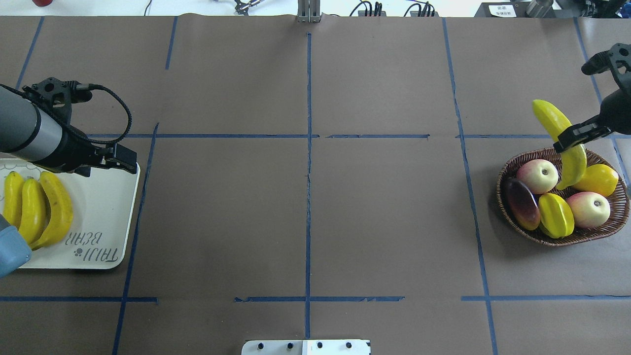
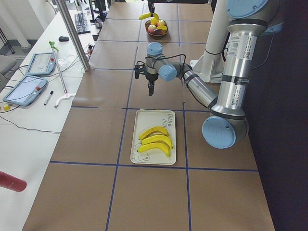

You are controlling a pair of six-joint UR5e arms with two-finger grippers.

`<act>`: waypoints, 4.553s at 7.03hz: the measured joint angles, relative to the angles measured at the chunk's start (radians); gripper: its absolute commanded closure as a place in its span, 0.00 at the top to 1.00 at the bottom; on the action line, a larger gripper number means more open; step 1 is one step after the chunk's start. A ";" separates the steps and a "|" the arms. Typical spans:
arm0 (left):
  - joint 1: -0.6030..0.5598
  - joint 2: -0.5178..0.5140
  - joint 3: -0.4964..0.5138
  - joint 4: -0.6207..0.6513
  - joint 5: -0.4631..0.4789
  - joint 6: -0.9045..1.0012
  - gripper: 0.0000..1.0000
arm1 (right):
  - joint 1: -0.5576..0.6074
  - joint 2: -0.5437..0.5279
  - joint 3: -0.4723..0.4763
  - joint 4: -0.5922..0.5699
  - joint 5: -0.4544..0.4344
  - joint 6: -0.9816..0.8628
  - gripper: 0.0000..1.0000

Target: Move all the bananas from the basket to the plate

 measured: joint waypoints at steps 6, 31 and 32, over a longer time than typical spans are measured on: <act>0.001 -0.152 0.002 -0.003 -0.017 -0.172 1.00 | -0.223 0.238 -0.150 0.407 0.012 0.615 0.09; 0.204 -0.462 0.327 -0.392 -0.011 -0.634 0.67 | -0.645 0.463 -0.264 0.885 -0.376 1.144 0.16; 0.204 -0.462 0.327 -0.394 -0.011 -0.634 0.65 | -0.646 0.463 -0.264 0.888 -0.377 1.144 0.16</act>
